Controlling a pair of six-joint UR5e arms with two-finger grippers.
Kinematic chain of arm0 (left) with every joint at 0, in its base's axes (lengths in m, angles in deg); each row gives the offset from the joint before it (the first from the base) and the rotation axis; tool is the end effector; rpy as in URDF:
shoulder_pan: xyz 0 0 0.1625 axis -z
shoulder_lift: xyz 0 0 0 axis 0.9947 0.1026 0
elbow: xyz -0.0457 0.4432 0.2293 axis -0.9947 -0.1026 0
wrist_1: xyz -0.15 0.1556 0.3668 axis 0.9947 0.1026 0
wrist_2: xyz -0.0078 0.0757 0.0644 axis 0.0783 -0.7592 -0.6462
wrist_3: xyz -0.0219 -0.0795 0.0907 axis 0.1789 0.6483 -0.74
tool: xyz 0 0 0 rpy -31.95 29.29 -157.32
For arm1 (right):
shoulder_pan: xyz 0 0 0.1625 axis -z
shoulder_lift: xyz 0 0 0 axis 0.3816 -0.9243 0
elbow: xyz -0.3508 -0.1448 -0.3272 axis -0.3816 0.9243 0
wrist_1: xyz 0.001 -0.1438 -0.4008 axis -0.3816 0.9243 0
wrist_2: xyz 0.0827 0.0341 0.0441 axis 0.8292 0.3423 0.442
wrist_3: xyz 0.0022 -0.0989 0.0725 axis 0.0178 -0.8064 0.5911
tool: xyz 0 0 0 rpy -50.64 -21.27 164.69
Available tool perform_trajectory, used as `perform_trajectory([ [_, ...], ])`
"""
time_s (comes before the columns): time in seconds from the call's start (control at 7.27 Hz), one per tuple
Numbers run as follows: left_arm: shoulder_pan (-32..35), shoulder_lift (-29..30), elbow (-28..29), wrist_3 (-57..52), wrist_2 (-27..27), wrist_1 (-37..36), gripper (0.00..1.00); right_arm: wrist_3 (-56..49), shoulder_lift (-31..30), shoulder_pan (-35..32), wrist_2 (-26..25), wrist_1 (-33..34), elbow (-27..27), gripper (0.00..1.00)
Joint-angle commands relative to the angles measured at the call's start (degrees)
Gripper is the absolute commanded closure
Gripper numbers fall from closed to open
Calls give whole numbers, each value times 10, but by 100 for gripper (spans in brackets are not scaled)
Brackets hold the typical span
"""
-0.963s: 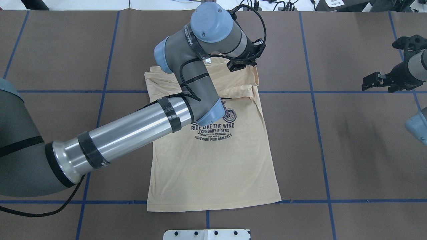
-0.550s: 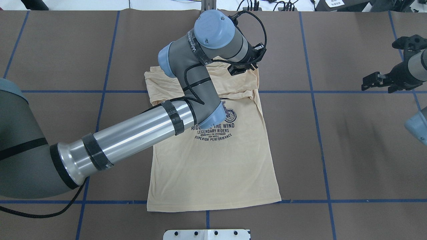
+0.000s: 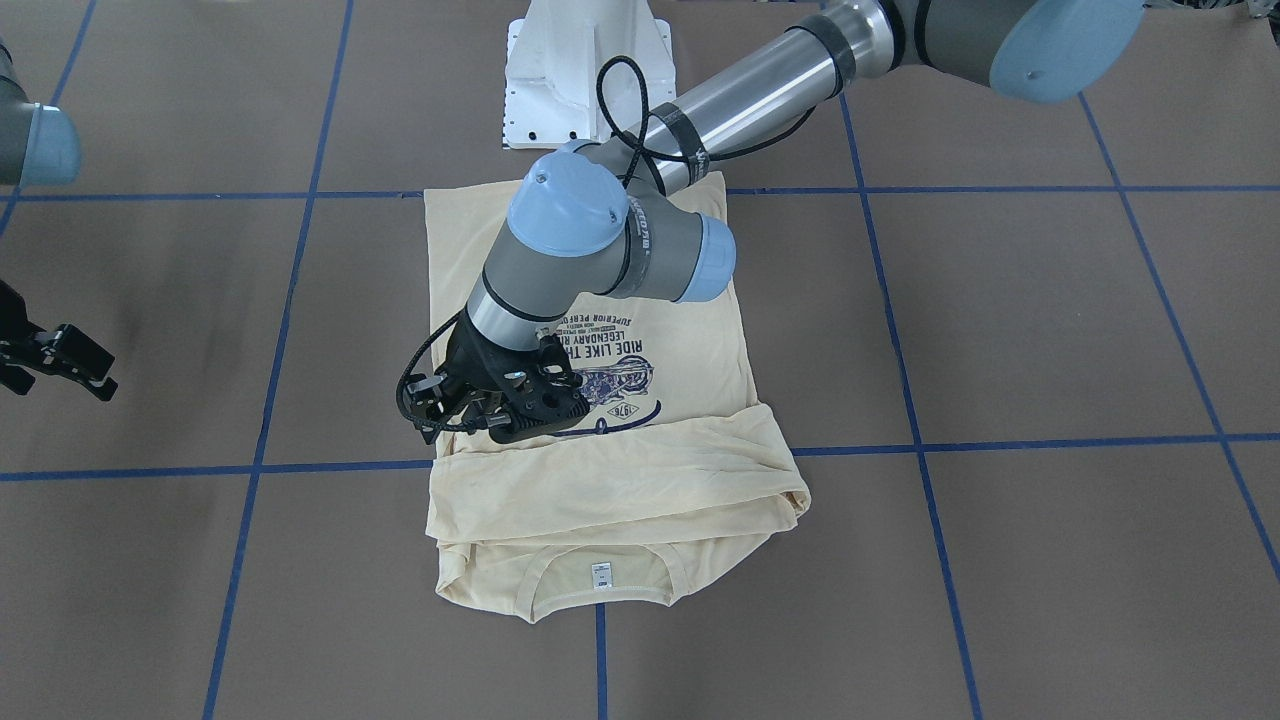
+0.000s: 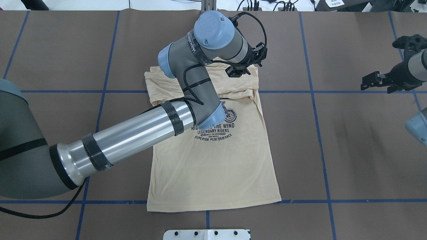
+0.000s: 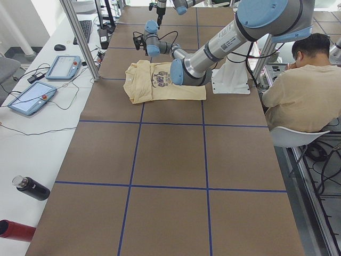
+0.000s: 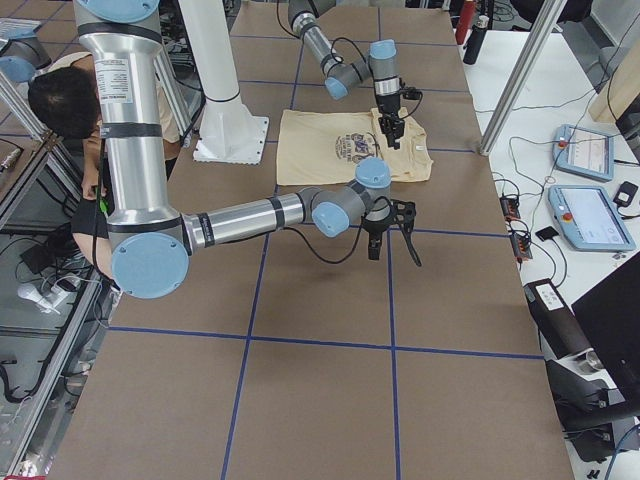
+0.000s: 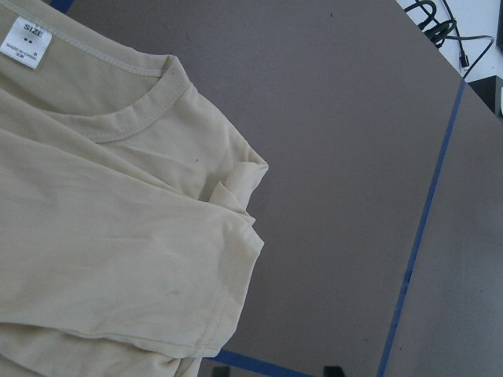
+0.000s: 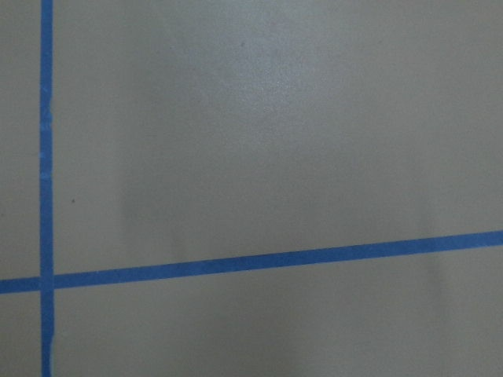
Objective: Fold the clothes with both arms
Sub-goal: 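Release the sleeve and lift the left gripper while the right gripper moves to the hem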
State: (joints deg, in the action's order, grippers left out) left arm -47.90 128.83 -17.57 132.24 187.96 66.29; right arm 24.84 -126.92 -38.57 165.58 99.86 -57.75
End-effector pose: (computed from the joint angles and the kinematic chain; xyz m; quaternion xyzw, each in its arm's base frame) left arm 0.7074 -0.6259 0.0925 -0.0267 0.6029 -0.2162 0.7675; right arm -0.2193 -0.5279 0.5907 0.0395 -0.4119 0.1110 0.9036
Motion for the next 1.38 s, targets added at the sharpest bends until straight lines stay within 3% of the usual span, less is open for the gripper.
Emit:
perform_trajectory([
  [0.0, 10, -135, -185, -12, 40, -31, 51, 186, -13, 96, 6, -45, -71, 2],
  [0.14, 30, -210, -267, -62, 63, -43, 51, 312, -9, 177, -58, -82, -98, 2],
  [0.28, 50, -272, -333, -123, 78, -64, 51, 401, -8, 277, -162, -80, -144, 2],
  [0.41, 75, -316, -376, -176, 90, -85, 51, 488, -8, 364, -244, -79, -173, 2],
  [0.55, 100, -332, -382, -203, 104, -92, 51, 540, -8, 430, -304, -78, -183, 3],
  [0.96, 105, -335, -383, -208, 105, -93, 51, 647, -6, 525, -384, -31, -184, 3],
  [1.24, 105, -336, -383, -206, 104, -92, 50, 668, -18, 543, -386, -30, -183, 2],
])
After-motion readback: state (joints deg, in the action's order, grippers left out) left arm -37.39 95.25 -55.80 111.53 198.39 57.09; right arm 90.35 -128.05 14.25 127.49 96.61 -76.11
